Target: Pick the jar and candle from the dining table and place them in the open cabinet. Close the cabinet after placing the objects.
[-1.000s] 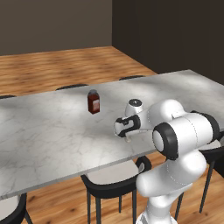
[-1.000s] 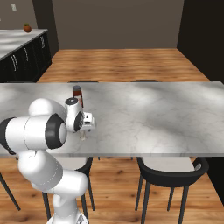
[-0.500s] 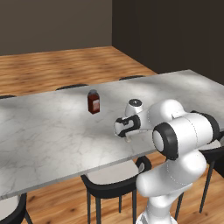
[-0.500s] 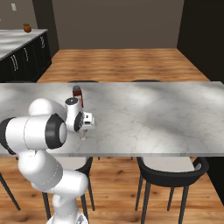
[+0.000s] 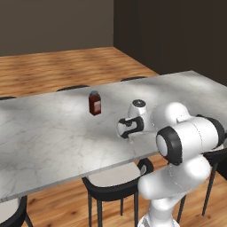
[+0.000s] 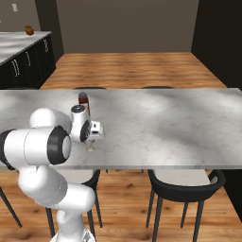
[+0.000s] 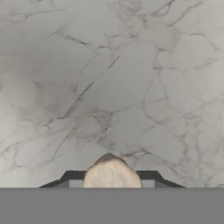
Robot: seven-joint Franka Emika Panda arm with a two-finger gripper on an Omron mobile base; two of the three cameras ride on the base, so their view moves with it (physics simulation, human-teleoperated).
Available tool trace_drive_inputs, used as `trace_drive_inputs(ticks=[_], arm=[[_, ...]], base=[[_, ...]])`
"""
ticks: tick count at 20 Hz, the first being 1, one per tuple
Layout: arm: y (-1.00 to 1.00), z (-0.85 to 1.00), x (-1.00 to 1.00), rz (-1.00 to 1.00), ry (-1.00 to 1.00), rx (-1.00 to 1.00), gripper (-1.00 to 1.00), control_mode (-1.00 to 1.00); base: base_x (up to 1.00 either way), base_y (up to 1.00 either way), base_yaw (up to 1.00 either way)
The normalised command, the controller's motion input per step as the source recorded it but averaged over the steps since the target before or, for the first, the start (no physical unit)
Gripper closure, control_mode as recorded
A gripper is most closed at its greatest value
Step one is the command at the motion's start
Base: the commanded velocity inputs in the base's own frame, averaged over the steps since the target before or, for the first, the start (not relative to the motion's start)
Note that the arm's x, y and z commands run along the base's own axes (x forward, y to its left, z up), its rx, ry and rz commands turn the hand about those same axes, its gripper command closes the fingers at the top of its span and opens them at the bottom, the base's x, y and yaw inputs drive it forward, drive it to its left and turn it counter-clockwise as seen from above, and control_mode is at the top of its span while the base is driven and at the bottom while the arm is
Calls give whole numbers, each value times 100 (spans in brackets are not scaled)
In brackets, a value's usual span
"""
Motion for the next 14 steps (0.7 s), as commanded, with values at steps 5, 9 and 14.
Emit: trace_drive_inputs(ticks=[5,9,14], arm=[[-38,74,-81,1,-2,8,100,-100],[-36,100,-100,5,0,9,100,-100],[-18,100,-100,8,0,8,100,-100]], base=[[0,0,0],[0,0,0],[0,0,0]])
